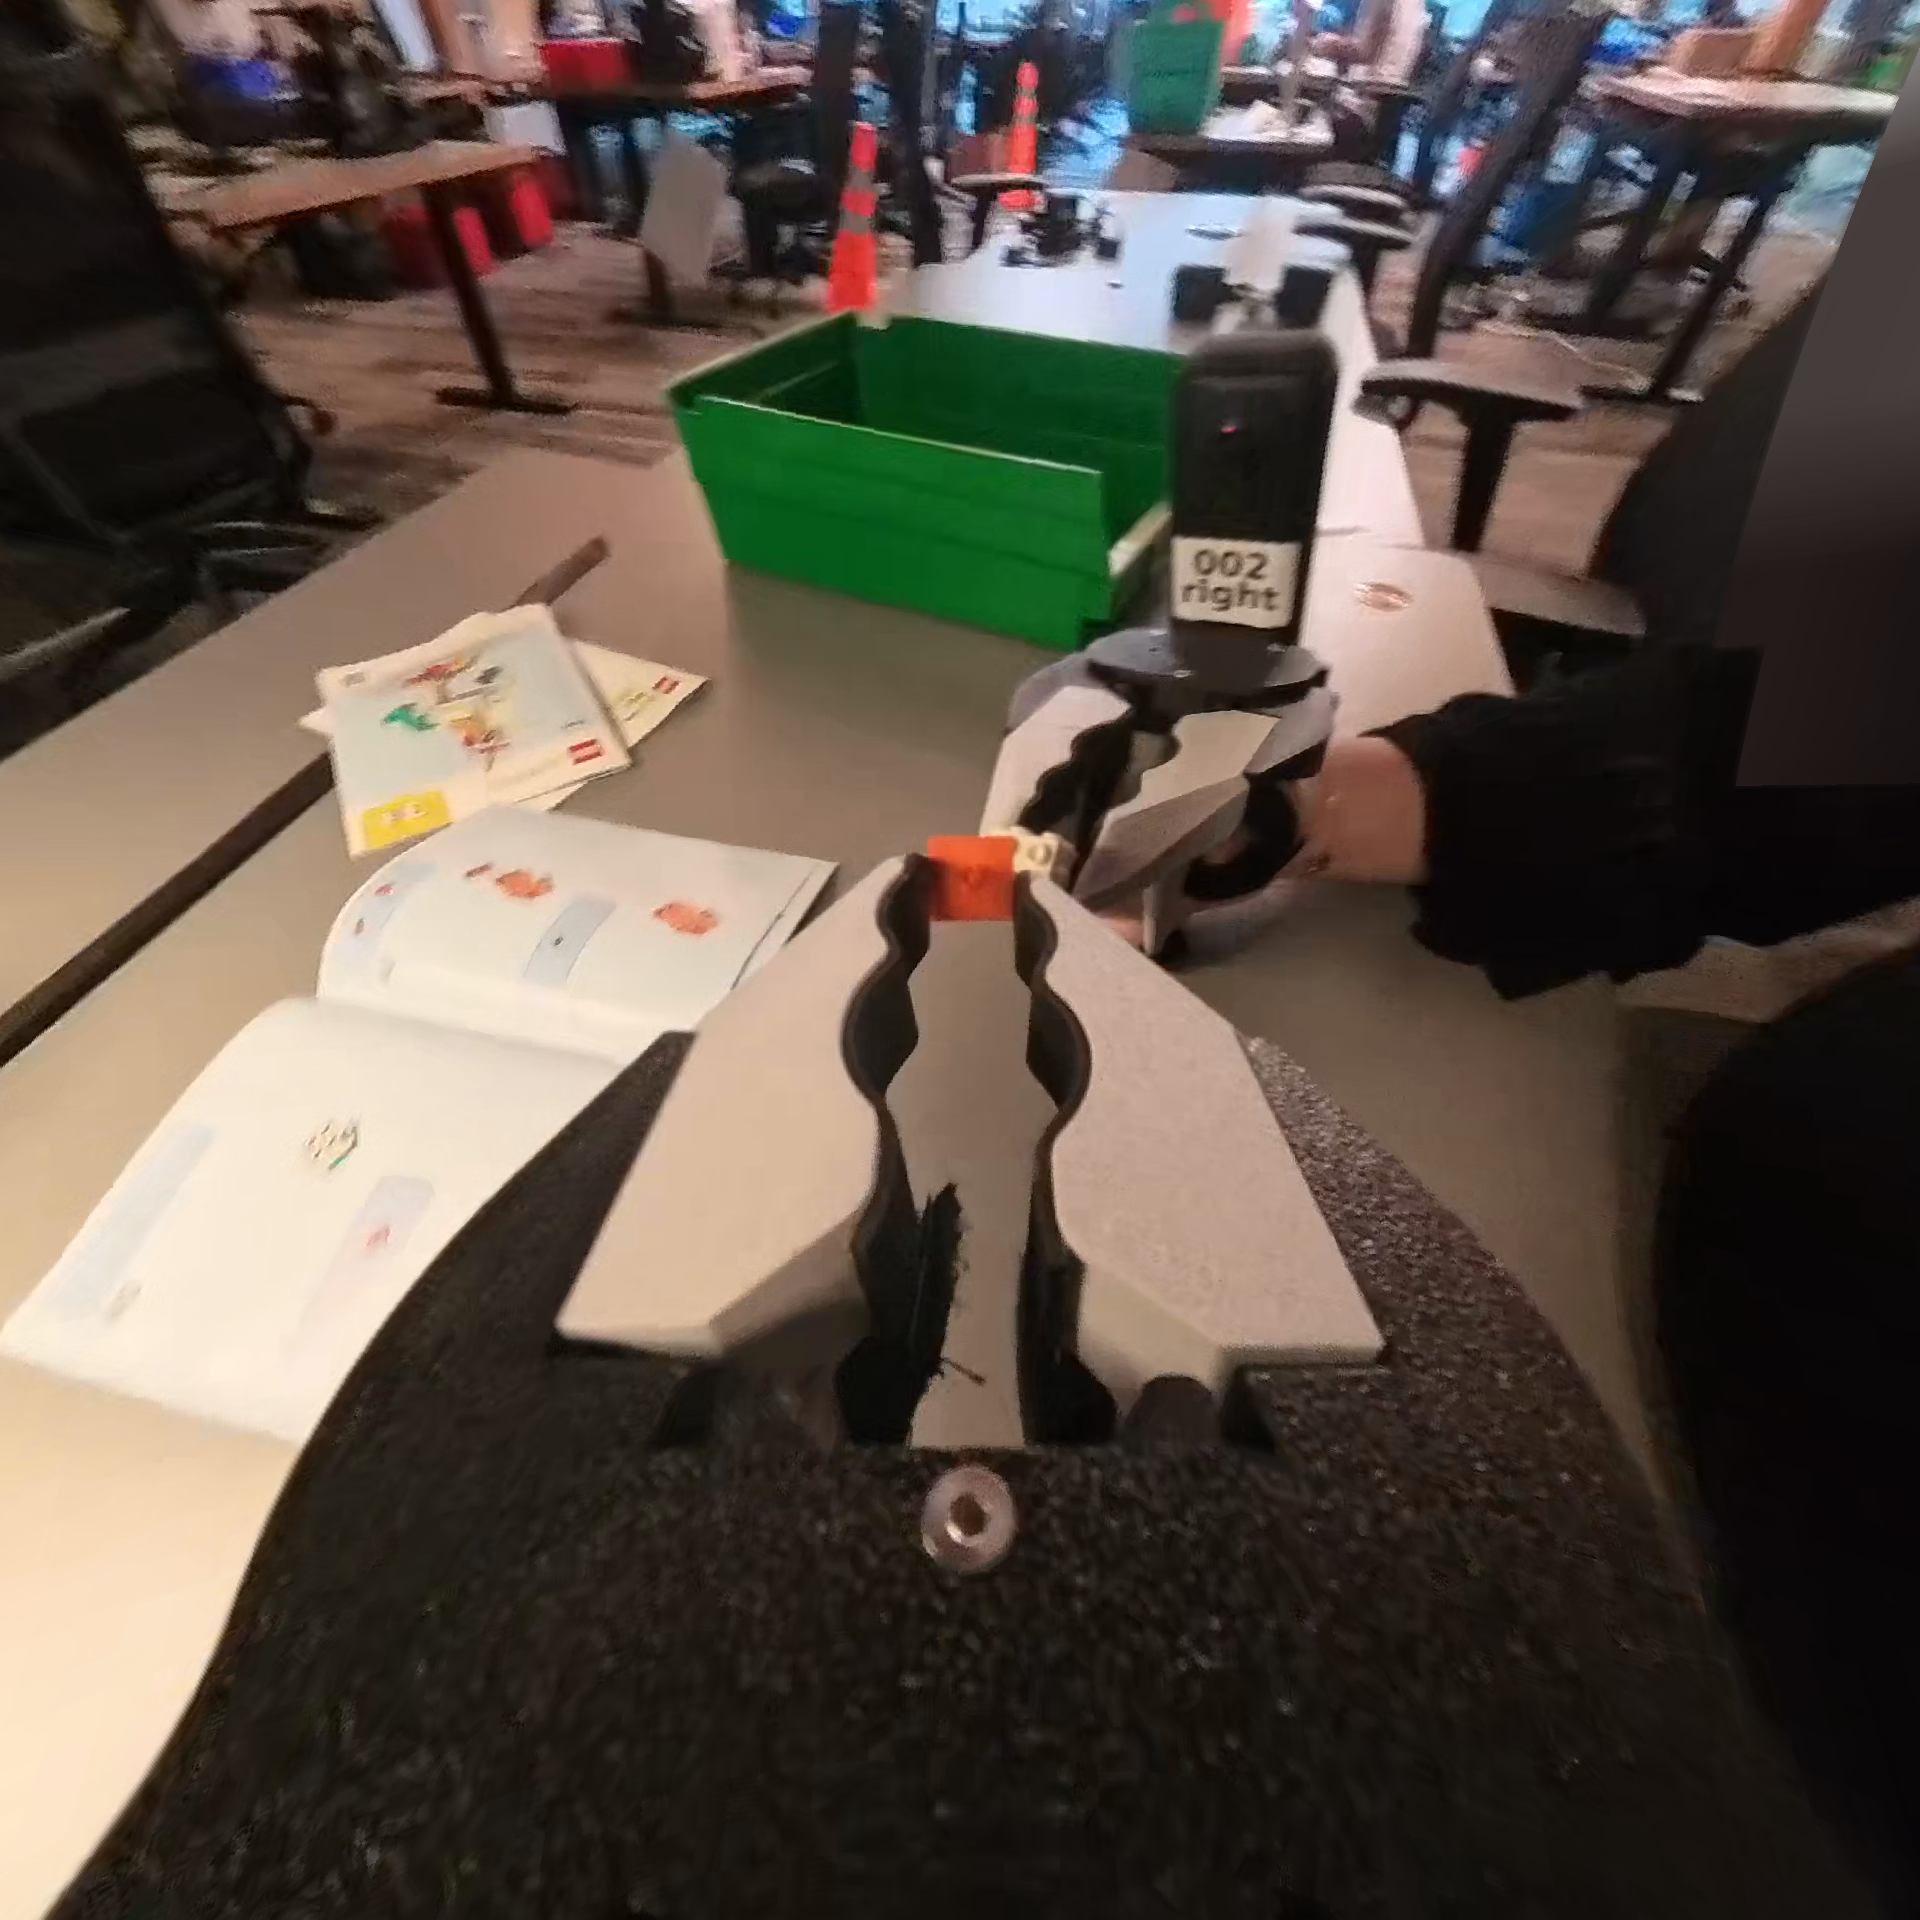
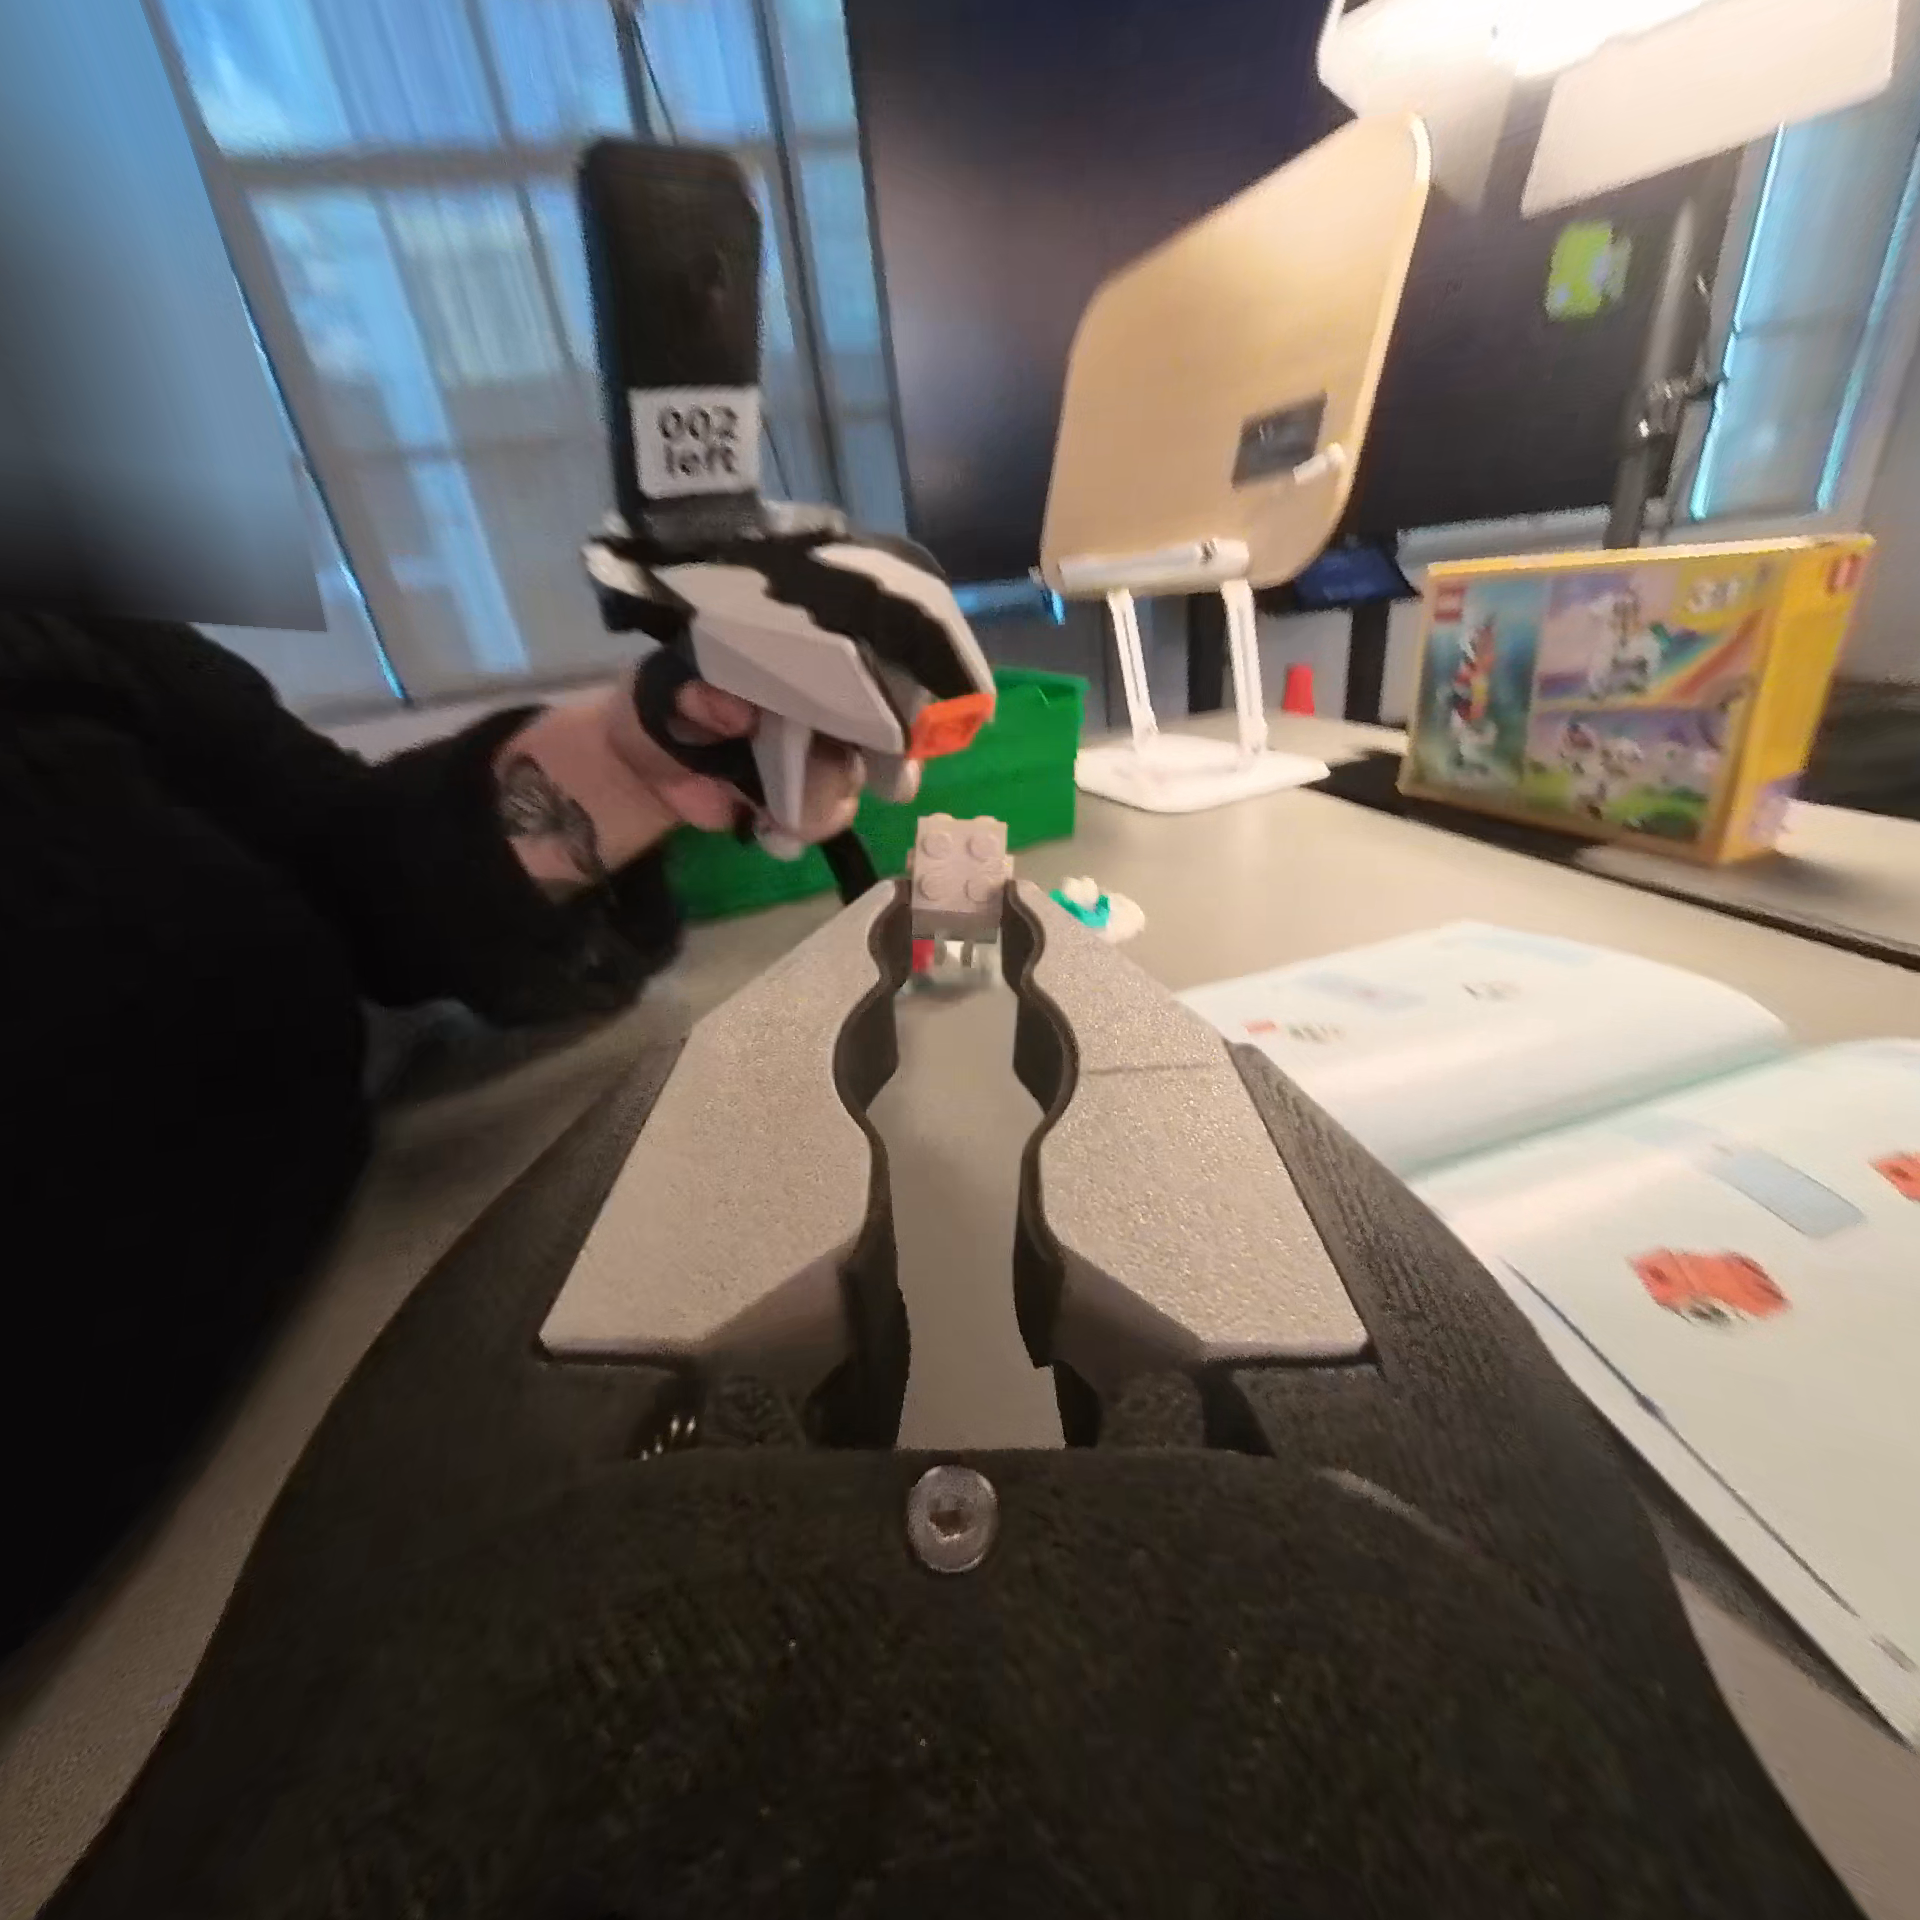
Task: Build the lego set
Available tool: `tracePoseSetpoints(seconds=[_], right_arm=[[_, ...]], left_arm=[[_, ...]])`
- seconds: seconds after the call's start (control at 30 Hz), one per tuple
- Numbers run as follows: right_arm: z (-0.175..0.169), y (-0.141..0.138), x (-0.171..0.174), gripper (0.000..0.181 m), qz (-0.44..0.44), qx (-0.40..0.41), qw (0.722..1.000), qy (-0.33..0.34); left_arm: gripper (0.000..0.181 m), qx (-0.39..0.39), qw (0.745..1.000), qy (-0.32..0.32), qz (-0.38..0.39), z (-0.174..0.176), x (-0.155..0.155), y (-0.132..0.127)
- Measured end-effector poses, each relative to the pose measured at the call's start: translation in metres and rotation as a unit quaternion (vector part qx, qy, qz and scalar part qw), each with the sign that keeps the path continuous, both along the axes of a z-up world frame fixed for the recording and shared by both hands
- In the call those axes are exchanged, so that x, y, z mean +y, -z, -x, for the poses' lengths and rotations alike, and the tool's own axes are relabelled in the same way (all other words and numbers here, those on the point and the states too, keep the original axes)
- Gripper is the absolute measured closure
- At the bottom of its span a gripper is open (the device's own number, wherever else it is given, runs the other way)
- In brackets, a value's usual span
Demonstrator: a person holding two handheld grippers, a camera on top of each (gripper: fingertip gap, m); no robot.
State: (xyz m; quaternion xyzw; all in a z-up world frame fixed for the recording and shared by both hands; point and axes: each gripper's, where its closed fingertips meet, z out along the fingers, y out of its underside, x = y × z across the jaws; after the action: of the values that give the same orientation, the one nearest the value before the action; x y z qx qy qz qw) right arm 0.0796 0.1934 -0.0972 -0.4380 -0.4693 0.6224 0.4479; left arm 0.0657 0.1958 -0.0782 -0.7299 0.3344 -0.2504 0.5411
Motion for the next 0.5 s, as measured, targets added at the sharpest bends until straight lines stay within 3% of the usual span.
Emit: tracePoseSetpoints(seconds=[0.17, 0.3, 0.5], right_arm=[[-0.002, -0.024, -0.023, 0.167, 0.01, 0.08, 0.996, -0.041], [-0.008, -0.032, -0.029, 0.167, 0.011, 0.102, 0.993, -0.055], [-0.011, -0.037, -0.033, 0.167, -0.003, 0.109, 0.993, -0.054]], left_arm=[[0.168, 0.011, 0.996, 0.088, 0.023, -0.016, -0.014, -0.013], [0.168, -0.029, 0.988, 0.142, 0.056, -0.023, -0.027, -0.025], [0.168, -0.001, 0.986, 0.149, 0.071, -0.025, -0.028, -0.021]])
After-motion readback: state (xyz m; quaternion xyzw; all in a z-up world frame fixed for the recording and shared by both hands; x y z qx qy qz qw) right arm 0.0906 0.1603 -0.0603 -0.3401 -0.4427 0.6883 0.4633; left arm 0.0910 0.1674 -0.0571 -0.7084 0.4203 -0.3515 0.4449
